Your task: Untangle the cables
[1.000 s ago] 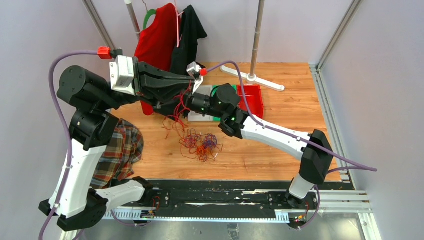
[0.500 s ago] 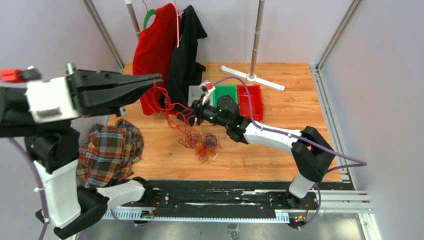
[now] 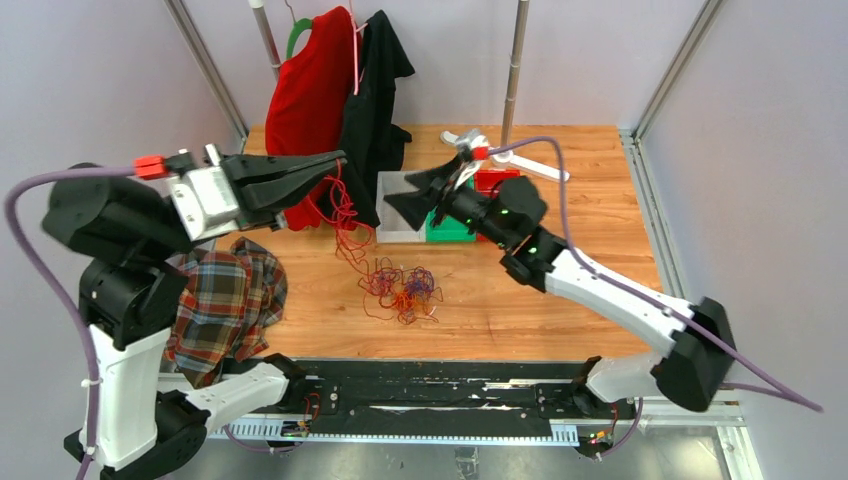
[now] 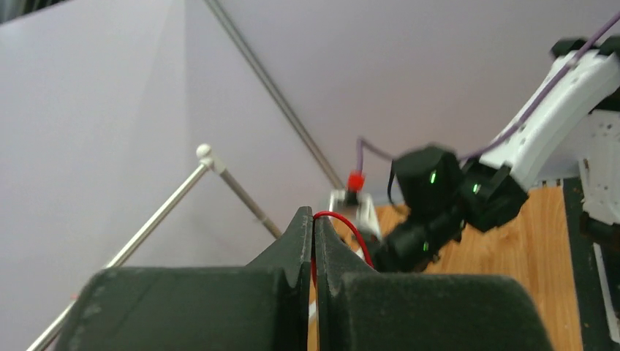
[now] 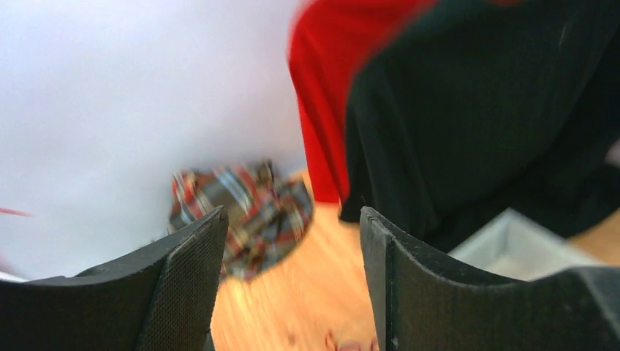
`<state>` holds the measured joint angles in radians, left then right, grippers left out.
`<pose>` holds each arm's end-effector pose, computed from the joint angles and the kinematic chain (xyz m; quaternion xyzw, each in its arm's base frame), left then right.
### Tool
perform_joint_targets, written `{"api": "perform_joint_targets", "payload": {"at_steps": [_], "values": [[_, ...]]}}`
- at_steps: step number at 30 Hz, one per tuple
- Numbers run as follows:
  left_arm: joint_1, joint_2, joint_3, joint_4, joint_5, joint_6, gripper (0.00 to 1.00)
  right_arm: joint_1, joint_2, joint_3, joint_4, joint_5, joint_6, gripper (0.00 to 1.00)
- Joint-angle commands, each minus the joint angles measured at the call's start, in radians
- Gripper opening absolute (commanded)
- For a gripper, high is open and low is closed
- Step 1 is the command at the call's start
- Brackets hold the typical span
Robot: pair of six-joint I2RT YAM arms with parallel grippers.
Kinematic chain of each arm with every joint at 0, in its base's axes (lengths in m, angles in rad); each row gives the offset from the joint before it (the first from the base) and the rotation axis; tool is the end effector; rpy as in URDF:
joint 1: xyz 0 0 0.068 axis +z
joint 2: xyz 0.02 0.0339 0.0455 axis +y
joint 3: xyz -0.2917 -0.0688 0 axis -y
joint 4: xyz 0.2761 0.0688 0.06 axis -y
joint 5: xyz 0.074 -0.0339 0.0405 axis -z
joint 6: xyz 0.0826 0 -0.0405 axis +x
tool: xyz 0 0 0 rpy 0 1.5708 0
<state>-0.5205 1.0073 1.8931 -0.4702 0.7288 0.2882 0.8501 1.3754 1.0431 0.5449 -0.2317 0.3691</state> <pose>0.0737 -0.1057 0.6666 0.4752 0.3516 -0.2840 0.7549 0.2463 0.3092 0.3989 -0.2360 0.5845 0.5021 0.5921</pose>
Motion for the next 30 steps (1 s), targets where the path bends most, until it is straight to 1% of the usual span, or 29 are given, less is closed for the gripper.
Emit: {"api": "perform_joint_targets", "payload": {"at_steps": [1,5,7,12,15,19,22,27,30], "values": [[-0.006,-0.029,-0.049,-0.02,-0.125,0.103,0.0,0.025,-0.125,0.119,-0.032,-0.004,-0.149,0.67],[-0.006,-0.041,-0.086,0.002,-0.185,0.095,0.0,0.118,-0.154,0.196,-0.064,0.01,-0.282,0.68],[-0.006,-0.042,-0.092,-0.01,-0.189,0.089,0.0,0.157,-0.147,0.231,-0.078,0.027,-0.338,0.68],[-0.006,-0.053,-0.103,-0.021,-0.132,0.068,0.0,0.164,-0.098,0.32,-0.089,-0.064,-0.314,0.67],[-0.006,-0.052,-0.106,-0.021,-0.163,0.074,0.0,0.18,-0.078,0.347,-0.073,-0.115,-0.302,0.66],[-0.006,-0.046,-0.113,-0.021,-0.225,0.066,0.0,0.219,-0.037,0.402,-0.102,-0.113,-0.343,0.65],[-0.006,-0.045,-0.127,-0.021,-0.31,0.068,0.0,0.25,-0.029,0.414,-0.122,-0.067,-0.396,0.66],[-0.006,-0.05,-0.172,-0.026,-0.486,0.122,0.0,0.289,-0.061,0.366,-0.126,0.106,-0.552,0.71],[-0.006,-0.05,-0.201,-0.048,-0.537,0.168,0.0,0.29,-0.063,0.383,-0.147,0.117,-0.584,0.72]]}}
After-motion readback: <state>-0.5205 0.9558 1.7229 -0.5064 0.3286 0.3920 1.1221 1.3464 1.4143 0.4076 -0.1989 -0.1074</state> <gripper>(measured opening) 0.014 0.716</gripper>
